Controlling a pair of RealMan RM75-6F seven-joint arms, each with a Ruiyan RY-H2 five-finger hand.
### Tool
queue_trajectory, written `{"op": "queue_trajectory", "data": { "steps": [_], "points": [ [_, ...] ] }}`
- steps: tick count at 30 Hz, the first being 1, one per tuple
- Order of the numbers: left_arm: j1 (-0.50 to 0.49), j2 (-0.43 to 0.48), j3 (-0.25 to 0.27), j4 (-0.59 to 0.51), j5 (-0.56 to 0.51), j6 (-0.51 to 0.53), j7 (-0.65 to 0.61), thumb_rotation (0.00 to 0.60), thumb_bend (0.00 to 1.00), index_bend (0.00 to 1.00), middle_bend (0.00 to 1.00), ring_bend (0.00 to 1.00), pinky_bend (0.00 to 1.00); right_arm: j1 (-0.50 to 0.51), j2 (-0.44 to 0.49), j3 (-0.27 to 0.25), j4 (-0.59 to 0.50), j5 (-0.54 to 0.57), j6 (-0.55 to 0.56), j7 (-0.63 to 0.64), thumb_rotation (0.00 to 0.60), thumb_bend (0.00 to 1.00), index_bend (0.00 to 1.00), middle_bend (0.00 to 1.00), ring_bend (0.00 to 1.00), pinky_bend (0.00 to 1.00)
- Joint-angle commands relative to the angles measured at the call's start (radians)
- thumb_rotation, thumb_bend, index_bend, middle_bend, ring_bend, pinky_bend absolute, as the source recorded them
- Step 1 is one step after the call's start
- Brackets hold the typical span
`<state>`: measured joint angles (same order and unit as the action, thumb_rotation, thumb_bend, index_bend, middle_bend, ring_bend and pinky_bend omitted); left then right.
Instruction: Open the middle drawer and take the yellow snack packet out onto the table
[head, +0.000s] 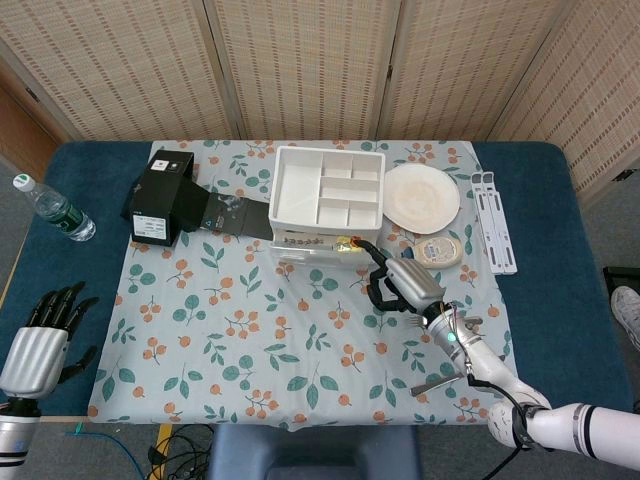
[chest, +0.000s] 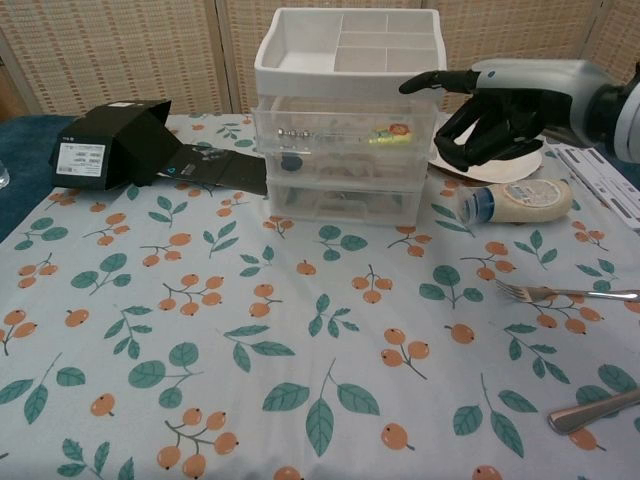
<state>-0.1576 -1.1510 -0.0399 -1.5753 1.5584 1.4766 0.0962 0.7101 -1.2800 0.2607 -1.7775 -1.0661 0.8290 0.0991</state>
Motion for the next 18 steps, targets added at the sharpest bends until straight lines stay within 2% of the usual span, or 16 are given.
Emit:
{"op": "queue_trajectory", "data": {
  "steps": [1,10,18],
  "points": [
    [0.0,0.0,0.0,0.0,-0.001,-0.001,0.001,0.6,0.27,0.18,0.07,0.08,0.09,0.022,0.005,0.003,0.01,0.031,-0.029,-0.013,0.6,0.61,0.02,0.72,0.98,1.0],
    [-0.001,0.0,0.001,0.0,-0.006,-0.007,0.004,0.6,0.27,0.18,0.07,0.08,0.09,0.07,-0.005,0.0,0.046,0.091,-0.071,-0.048,0.6,0.62,0.02,0.73,0.98,1.0],
    [0.002,0.0,0.003,0.001,-0.009,-0.005,0.002,0.6,0.27,0.18,0.07,0.08,0.09,0.095,-0.004,-0.008,0.05,0.123,-0.08,-0.077,0.6,0.62,0.13,0.74,0.99,1.0]
  ]
}}
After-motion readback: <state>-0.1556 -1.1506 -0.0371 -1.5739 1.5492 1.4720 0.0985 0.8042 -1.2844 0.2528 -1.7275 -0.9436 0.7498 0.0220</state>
